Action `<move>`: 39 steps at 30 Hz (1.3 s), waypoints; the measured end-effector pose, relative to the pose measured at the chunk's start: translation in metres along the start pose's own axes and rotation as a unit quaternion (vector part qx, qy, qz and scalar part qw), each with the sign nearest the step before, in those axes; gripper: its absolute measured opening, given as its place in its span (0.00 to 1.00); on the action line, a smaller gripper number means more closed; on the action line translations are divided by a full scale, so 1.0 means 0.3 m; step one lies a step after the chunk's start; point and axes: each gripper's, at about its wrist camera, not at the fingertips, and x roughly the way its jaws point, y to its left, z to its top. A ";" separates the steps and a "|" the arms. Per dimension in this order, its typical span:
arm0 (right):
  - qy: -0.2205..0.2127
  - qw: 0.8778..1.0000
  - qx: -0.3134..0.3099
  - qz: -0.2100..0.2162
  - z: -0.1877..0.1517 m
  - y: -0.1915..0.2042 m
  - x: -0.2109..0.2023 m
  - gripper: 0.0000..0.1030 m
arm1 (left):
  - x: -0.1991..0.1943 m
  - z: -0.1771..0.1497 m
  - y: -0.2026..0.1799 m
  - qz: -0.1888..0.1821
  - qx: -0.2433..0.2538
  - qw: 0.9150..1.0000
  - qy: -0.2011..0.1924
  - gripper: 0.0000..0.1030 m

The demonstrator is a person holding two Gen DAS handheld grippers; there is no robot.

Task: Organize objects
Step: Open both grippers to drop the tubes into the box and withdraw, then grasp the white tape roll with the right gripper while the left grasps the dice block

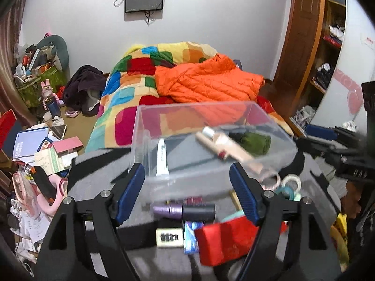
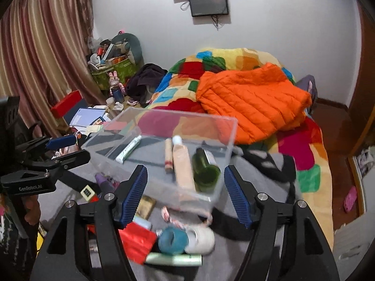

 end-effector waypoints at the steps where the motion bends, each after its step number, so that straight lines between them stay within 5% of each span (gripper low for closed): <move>1: 0.003 1.000 0.005 0.001 -0.011 -0.007 -0.002 0.63 | 0.000 -0.013 -0.001 0.000 0.003 1.000 0.005 0.73; 14: 0.047 0.997 0.063 -0.009 -0.182 -0.091 0.031 0.62 | 0.048 -0.227 0.044 0.021 -0.016 0.996 0.080 0.73; 24: 0.069 0.994 0.085 0.001 -0.221 -0.114 0.088 0.41 | 0.095 -0.264 0.109 0.037 -0.054 0.992 0.104 0.72; 29: 0.077 0.992 0.095 0.013 -0.233 -0.119 0.108 0.32 | 0.113 -0.260 0.111 0.028 -0.062 0.992 0.102 0.57; 33: 0.084 0.990 0.103 0.035 -0.239 -0.125 0.117 0.24 | 0.121 -0.253 0.109 0.020 -0.065 0.993 0.101 0.35; 39: 0.077 0.991 0.101 0.040 -0.242 -0.115 0.103 0.23 | 0.115 -0.258 0.097 0.032 -0.060 0.993 0.091 0.33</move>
